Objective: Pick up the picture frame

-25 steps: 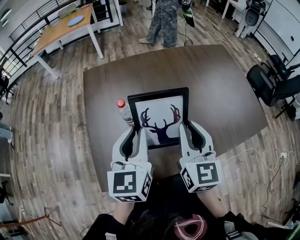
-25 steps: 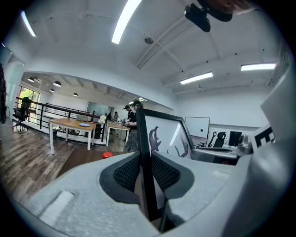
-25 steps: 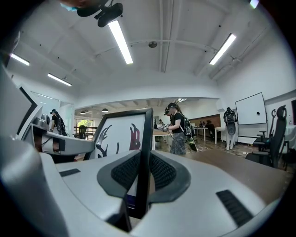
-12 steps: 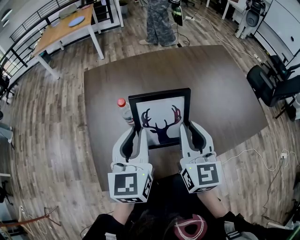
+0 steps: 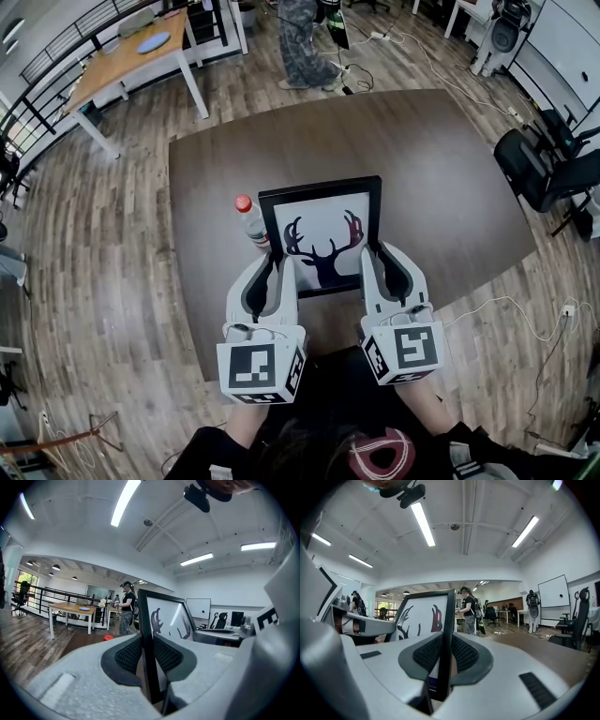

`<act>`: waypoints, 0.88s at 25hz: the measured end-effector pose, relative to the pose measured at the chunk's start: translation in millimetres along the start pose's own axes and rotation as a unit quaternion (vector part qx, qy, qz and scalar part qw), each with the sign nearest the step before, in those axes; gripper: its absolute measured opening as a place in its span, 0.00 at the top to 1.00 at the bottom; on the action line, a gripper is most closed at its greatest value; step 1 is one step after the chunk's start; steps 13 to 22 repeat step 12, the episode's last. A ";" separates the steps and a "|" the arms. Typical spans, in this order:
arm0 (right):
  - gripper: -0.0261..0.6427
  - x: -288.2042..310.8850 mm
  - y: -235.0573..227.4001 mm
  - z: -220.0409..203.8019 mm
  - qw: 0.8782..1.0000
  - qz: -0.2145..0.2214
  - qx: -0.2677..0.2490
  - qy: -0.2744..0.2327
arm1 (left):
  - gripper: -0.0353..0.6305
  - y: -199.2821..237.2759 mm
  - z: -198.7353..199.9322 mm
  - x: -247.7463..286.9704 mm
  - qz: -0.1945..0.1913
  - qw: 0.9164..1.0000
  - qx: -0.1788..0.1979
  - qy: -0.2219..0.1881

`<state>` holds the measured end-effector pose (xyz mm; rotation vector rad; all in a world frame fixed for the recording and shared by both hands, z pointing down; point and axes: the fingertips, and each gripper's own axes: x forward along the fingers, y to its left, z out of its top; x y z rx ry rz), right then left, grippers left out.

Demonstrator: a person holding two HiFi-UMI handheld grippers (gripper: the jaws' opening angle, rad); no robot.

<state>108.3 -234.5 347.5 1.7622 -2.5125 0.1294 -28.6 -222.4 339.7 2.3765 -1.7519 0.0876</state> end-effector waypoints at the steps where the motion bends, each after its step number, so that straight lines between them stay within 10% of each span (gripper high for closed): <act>1: 0.85 0.1 0.1 -0.4 1.000 0.000 0.000 0.001 | 0.83 0.0 0.0 -0.1 0.000 1.000 0.001 0.000; 22: 0.85 -0.4 -0.4 -2.2 1.000 -0.006 -0.005 0.001 | 0.83 -0.2 -2.6 1.5 -0.005 1.000 0.000 0.004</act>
